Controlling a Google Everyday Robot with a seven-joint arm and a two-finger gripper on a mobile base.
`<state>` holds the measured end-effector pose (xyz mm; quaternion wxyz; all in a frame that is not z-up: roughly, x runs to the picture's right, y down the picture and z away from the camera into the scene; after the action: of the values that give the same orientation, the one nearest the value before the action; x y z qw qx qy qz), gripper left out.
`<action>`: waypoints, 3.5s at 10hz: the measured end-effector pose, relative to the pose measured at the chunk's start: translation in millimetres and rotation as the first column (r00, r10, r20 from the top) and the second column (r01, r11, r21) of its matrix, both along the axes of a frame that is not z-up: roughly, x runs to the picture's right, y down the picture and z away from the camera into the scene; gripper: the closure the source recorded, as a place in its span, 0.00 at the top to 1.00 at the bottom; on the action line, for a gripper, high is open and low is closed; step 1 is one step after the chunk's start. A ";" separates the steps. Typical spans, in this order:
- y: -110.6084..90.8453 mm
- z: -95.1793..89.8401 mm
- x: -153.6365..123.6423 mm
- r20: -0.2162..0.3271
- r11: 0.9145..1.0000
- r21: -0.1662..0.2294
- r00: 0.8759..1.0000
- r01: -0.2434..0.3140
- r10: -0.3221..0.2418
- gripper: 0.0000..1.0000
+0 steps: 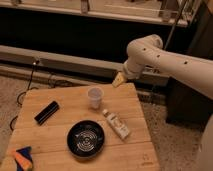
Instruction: Place the pepper in the ceramic bowl
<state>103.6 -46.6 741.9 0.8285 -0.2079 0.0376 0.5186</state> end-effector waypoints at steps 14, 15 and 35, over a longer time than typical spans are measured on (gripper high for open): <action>-0.2 -0.1 0.0 0.000 1.000 0.000 1.000 0.000 0.000 0.80; -0.1 -0.1 0.0 0.000 1.000 0.000 1.000 0.000 0.000 0.80; 136.8 -59.4 -176.2 0.303 0.856 0.013 0.814 0.517 -0.496 0.80</action>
<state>-72.6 90.2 682.5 0.9248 -0.2943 -0.0147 0.2406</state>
